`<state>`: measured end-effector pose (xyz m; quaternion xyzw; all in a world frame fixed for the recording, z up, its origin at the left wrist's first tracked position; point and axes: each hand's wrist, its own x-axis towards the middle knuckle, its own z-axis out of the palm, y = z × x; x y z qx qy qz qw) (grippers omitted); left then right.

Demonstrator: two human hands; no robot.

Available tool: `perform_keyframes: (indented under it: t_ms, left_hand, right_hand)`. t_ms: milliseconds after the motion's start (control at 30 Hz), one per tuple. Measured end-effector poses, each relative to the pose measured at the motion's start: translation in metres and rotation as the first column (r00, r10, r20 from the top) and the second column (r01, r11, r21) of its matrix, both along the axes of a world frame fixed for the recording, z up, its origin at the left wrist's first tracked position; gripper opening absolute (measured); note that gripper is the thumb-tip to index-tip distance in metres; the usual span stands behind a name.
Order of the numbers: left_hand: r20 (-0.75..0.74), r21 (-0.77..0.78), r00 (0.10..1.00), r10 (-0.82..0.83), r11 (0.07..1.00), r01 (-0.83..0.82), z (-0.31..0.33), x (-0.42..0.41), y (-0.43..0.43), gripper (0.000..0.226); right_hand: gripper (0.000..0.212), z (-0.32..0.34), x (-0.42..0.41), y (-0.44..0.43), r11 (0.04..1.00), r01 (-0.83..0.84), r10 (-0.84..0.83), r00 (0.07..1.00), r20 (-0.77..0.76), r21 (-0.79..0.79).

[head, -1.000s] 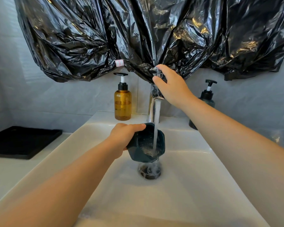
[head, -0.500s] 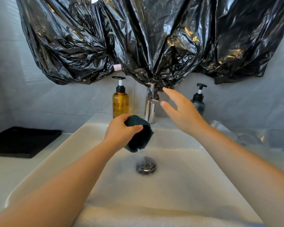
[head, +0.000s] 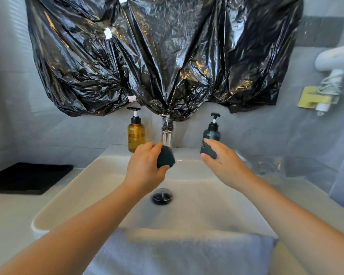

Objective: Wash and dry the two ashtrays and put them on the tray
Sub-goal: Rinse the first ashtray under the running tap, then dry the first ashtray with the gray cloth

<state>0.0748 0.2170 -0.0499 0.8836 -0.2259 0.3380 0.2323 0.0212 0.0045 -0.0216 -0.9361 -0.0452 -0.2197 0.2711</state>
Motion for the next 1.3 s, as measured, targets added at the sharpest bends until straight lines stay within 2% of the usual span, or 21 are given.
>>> perform_keyframes:
  t_ms: [67,100,167,233,333,400,500,633,767,867,933,1000,1067,1133,1200,1300]
  left_hand:
    - [-0.04,-0.143,0.999,-0.012,0.99,0.006,0.012,-0.014,-0.001,0.043]
    - [-0.101,-0.268,0.994,-0.036,0.963,0.007,0.019,-0.022,-0.001,0.036]
    - [-0.26,-0.566,0.95,-0.174,0.825,-0.004,0.031,-0.037,0.0,0.025]
    - [-0.361,-0.779,0.869,-0.338,0.622,-0.081,0.038,-0.051,0.002,0.021]
    - [-0.427,-0.895,0.72,-0.547,0.366,-0.254,0.042,-0.082,0.007,0.027]
    - [-0.444,-0.896,0.64,-0.628,0.306,-0.321,0.037,-0.105,0.011,0.033]
    - [-0.45,-0.89,0.586,-0.674,0.282,-0.36,0.025,-0.141,0.012,0.043]
    - [-0.469,-0.871,0.545,-0.695,0.259,-0.418,-0.002,-0.193,0.01,0.038]
    - [-0.488,-0.854,0.528,-0.695,0.256,-0.452,-0.032,-0.235,0.004,0.033]
    - [-0.507,-0.841,0.527,-0.683,0.257,-0.476,-0.045,-0.254,-0.001,0.035]
    - [-0.511,-0.84,0.531,-0.676,0.261,-0.476,-0.05,-0.261,-0.004,0.034]
    - [-0.508,-0.845,0.543,-0.669,0.262,-0.466,-0.052,-0.266,-0.005,0.033]
    - [-0.51,-0.847,0.554,-0.658,0.272,-0.457,-0.052,-0.266,-0.006,0.032]
    - [-0.511,-0.847,0.557,-0.654,0.275,-0.454,-0.052,-0.265,-0.006,0.031]
    - [-0.515,-0.845,0.555,-0.653,0.28,-0.455,-0.05,-0.26,-0.006,0.034]
    - [-0.513,-0.849,0.561,-0.65,0.288,-0.443,-0.042,-0.249,-0.01,0.036]
  right_hand:
    - [0.055,0.002,-0.012,0.0,1.0,0.004,-0.004,1.0,-0.001,-0.002]
    - [0.054,0.004,-0.019,0.0,1.0,0.014,-0.014,1.0,0.0,-0.012]
    - [0.051,0.006,-0.035,0.0,0.999,0.023,-0.023,1.0,0.006,-0.026]
    - [0.048,0.006,-0.053,0.0,1.0,0.022,-0.022,1.0,0.003,0.022]
    - [0.035,0.002,-0.085,-0.003,0.988,0.073,-0.077,0.997,0.02,0.138]
    - [0.028,-0.006,-0.111,-0.008,0.977,0.12,-0.129,0.991,0.043,0.175]
    - [0.022,-0.022,-0.158,-0.022,0.966,0.177,-0.187,0.982,0.035,0.188]
    - [0.021,-0.062,-0.219,-0.049,0.959,0.261,-0.248,0.962,-0.115,0.111]
    - [0.03,-0.102,-0.253,-0.076,0.949,0.315,-0.307,0.919,-0.246,-0.006]
    - [0.035,-0.125,-0.264,-0.088,0.931,0.331,-0.364,0.882,-0.299,-0.156]
    - [0.051,-0.137,-0.267,-0.092,0.926,0.32,-0.372,0.864,-0.339,-0.202]
    - [0.053,-0.148,-0.266,-0.094,0.918,0.321,-0.384,0.865,-0.323,-0.232]
    - [0.036,-0.155,-0.263,-0.097,0.922,0.344,-0.381,0.889,-0.256,-0.175]
    - [0.01,-0.154,-0.262,-0.097,0.942,0.334,-0.332,0.922,-0.202,-0.024]
    - [0.015,-0.146,-0.259,-0.096,0.944,0.316,-0.302,0.944,-0.131,0.1]
    - [0.026,-0.115,-0.253,-0.088,0.943,0.267,-0.275,0.961,0.015,0.198]
